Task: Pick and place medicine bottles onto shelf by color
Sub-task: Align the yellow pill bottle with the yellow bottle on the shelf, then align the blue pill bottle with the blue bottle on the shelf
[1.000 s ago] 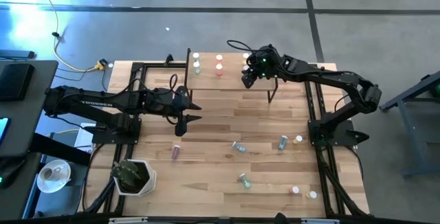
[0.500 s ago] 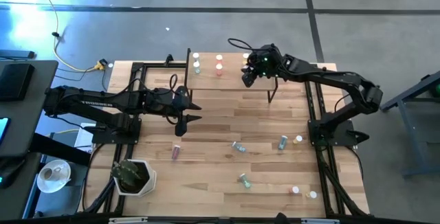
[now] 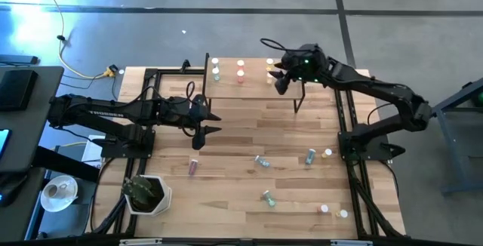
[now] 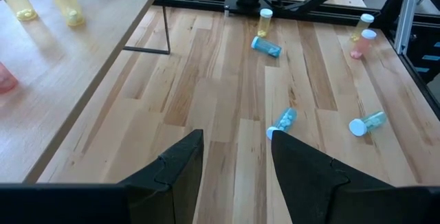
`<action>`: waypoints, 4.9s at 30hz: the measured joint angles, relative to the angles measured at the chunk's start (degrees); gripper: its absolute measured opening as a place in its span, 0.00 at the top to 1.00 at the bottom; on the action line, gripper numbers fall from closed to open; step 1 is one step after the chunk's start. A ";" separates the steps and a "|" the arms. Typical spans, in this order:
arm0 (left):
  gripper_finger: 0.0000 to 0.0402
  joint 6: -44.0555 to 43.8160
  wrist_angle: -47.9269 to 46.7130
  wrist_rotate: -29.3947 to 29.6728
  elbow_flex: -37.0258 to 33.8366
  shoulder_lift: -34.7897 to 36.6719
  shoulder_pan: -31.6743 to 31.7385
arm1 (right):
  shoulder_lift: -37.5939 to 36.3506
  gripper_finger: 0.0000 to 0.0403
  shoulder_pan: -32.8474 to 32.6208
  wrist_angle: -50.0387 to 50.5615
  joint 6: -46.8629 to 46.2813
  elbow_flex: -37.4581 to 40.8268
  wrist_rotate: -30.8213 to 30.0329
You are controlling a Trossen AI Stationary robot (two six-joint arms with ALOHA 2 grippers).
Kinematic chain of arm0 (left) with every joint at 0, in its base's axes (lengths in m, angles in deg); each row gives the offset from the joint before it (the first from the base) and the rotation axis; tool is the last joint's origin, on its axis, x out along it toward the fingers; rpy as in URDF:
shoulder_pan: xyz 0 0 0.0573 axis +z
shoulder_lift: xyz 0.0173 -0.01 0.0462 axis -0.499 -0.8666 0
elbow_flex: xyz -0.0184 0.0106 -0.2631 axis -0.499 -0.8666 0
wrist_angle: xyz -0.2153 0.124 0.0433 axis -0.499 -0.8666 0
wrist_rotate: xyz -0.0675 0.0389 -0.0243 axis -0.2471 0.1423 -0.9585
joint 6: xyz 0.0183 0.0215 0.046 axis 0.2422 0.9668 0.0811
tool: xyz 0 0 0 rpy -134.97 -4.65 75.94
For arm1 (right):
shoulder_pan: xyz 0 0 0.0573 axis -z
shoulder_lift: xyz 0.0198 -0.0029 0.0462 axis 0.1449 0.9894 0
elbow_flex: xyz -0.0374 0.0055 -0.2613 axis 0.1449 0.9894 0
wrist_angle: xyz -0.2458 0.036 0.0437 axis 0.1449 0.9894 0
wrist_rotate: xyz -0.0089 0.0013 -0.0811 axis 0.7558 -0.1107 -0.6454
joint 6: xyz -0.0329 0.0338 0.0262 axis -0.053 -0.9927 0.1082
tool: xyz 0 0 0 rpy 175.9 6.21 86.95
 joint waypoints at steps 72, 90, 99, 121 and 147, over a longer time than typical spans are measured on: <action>0.59 0.17 0.00 0.20 0.00 0.00 0.00 | 4.09 0.59 1.04 -24.05 10.50 19.85 6.04; 0.59 0.15 -0.02 0.20 0.00 0.00 0.00 | 4.09 0.59 1.06 -25.79 10.02 19.85 5.64; 0.59 -0.91 -5.60 4.11 0.00 0.00 0.00 | 4.03 0.59 0.24 -25.45 8.51 19.85 7.65; 0.59 -31.35 -26.43 6.62 0.00 0.00 -9.15 | -7.97 0.59 -6.46 -22.92 5.45 19.84 6.65; 0.59 -68.31 -29.57 4.61 0.00 -13.82 -27.84 | -9.22 0.59 -6.61 -19.63 5.47 19.85 6.65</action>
